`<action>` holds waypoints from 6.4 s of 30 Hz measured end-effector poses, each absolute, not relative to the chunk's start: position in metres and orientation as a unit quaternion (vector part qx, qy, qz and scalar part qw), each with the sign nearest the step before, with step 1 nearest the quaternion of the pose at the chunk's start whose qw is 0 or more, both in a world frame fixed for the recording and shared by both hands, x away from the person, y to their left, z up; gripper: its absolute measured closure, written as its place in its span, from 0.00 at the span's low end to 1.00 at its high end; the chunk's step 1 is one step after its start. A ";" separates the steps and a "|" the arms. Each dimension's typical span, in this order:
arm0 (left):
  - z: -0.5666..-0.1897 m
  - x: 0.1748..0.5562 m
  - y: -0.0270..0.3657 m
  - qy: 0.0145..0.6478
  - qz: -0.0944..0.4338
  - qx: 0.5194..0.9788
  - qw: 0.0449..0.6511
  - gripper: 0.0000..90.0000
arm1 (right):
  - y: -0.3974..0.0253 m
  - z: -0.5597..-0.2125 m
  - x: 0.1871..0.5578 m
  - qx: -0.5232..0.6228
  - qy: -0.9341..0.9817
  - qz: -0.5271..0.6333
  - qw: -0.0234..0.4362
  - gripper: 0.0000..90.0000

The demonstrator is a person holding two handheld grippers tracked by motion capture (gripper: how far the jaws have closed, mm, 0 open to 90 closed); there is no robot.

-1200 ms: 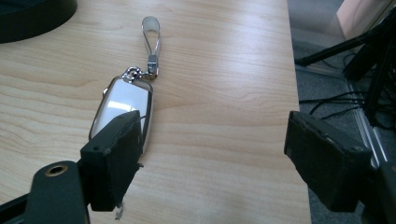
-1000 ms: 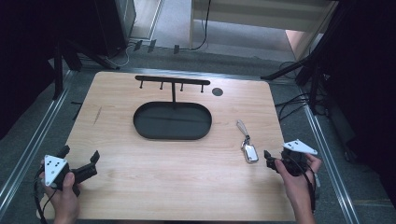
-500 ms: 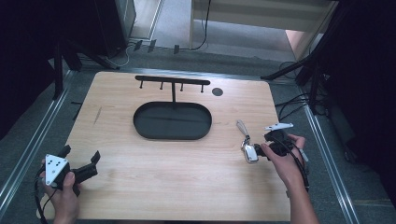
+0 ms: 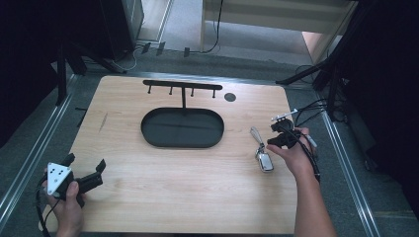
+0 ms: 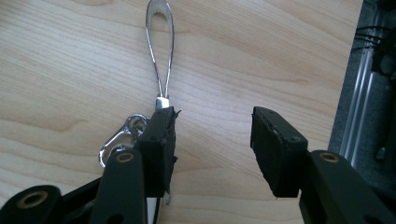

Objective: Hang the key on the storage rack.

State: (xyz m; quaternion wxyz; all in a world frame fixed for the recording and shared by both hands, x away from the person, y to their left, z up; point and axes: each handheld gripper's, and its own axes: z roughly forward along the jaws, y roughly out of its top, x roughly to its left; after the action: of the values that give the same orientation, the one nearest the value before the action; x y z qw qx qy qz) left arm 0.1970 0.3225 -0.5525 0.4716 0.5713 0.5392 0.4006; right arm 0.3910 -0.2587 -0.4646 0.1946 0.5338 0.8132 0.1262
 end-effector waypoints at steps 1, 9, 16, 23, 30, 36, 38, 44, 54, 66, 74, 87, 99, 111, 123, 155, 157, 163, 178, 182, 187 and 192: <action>-0.552 0.197 0.323 0.540 0.400 0.572 0.471 0.00 | -0.257 -0.465 0.394 0.534 0.816 0.123 0.186 0.61; -0.552 0.197 0.323 0.541 0.399 0.571 0.473 0.00 | -0.236 -0.477 0.409 0.519 0.838 0.082 0.148 0.68; -0.552 0.197 0.323 0.541 0.397 0.571 0.473 0.00 | -0.224 -0.492 0.419 0.525 0.840 0.058 0.126 0.80; -0.552 0.198 0.323 0.541 0.396 0.571 0.474 0.00 | -0.225 -0.502 0.427 0.531 0.839 0.058 0.105 0.85; -0.553 0.198 0.324 0.541 0.394 0.570 0.476 0.00 | -0.226 -0.499 0.418 0.520 0.838 0.094 0.136 0.92; -0.553 0.198 0.324 0.541 0.394 0.570 0.476 0.00 | -0.230 -0.494 0.409 0.517 0.827 0.132 0.176 0.93; -0.553 0.198 0.324 0.541 0.394 0.570 0.476 0.00 | -0.231 -0.493 0.408 0.518 0.824 0.142 0.181 0.93; -0.552 0.198 0.324 0.541 0.394 0.572 0.474 0.00 | -0.239 -0.476 0.394 0.552 0.755 0.236 0.264 0.93; -0.552 0.198 0.324 0.541 0.394 0.572 0.473 0.00 | -0.227 -0.455 0.379 0.535 0.703 0.313 0.350 0.93; -0.552 0.197 0.324 0.544 0.393 0.569 0.475 0.00 | -0.185 -0.437 0.366 0.496 0.668 0.389 0.396 0.93; -0.552 0.197 0.324 0.544 0.392 0.569 0.476 0.00 | -0.159 -0.431 0.358 0.463 0.668 0.418 0.407 0.93; -0.552 0.197 0.324 0.545 0.391 0.567 0.477 0.00 | -0.120 -0.429 0.351 0.425 0.681 0.445 0.396 0.93; -0.552 0.198 0.325 0.547 0.389 0.565 0.480 0.00 | -0.094 -0.436 0.355 0.416 0.701 0.440 0.377 0.93; -0.552 0.198 0.326 0.548 0.387 0.565 0.480 0.00 | -0.089 -0.450 0.371 0.444 0.700 0.418 0.371 0.93; -0.552 0.198 0.326 0.548 0.386 0.565 0.481 0.00 | -0.087 -0.462 0.386 0.462 0.710 0.399 0.350 0.93; -0.552 0.198 0.326 0.548 0.387 0.565 0.480 0.00 | -0.120 -0.452 0.368 0.467 0.675 0.450 0.352 0.05; -0.552 0.198 0.326 0.548 0.387 0.565 0.480 0.00 | -0.125 -0.452 0.365 0.465 0.677 0.455 0.343 0.00; -0.552 0.198 0.326 0.548 0.388 0.565 0.480 0.00 | -0.140 -0.453 0.353 0.464 0.671 0.462 0.347 0.00; -0.553 0.198 0.325 0.547 0.388 0.565 0.481 0.00 | -0.176 -0.461 0.332 0.474 0.656 0.467 0.356 0.00; -0.553 0.198 0.325 0.547 0.388 0.565 0.481 0.00 | -0.184 -0.464 0.328 0.477 0.653 0.467 0.358 0.00; -0.553 0.197 0.325 0.547 0.388 0.565 0.481 0.00 | -0.195 -0.468 0.321 0.481 0.650 0.464 0.361 0.00; -0.553 0.197 0.325 0.546 0.389 0.565 0.481 0.00 | -0.207 -0.474 0.315 0.486 0.646 0.461 0.365 0.00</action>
State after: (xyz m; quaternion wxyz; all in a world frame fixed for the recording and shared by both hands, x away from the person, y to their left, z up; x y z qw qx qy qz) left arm 0.1974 0.3249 -0.5526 0.4812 0.5648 0.5463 0.3886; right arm 0.3152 -0.2067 -0.4741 0.3652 0.4860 0.6463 0.4613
